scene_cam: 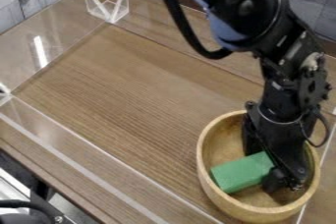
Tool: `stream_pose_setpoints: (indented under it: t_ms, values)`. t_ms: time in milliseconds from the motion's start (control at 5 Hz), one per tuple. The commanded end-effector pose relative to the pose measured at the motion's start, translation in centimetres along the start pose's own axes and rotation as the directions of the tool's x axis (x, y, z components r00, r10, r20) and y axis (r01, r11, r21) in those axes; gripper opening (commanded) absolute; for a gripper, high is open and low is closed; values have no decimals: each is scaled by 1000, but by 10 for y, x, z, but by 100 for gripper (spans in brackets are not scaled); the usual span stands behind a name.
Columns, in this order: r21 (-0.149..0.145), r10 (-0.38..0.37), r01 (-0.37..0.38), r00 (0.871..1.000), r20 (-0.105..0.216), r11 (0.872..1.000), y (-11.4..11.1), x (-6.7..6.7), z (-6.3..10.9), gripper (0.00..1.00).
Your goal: Put green object into wooden bowl
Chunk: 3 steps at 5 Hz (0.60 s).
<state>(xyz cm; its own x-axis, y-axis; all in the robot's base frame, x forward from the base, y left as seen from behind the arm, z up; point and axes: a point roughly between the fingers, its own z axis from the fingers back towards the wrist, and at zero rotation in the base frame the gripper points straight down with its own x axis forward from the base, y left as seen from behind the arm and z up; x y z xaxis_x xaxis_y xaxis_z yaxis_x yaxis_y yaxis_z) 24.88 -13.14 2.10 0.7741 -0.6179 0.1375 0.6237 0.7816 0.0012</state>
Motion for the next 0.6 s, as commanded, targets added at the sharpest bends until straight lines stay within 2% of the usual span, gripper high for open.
stream_pose_setpoints:
  t_ms: [0,200,400]
  values:
    - [-12,-38,38,999,-19,999,8,-6,-6,100]
    - [-23,-81,81,996,-25,996,11,-10,-6,100]
    - [-22,-50,49,998,-32,999,9,-23,6,100]
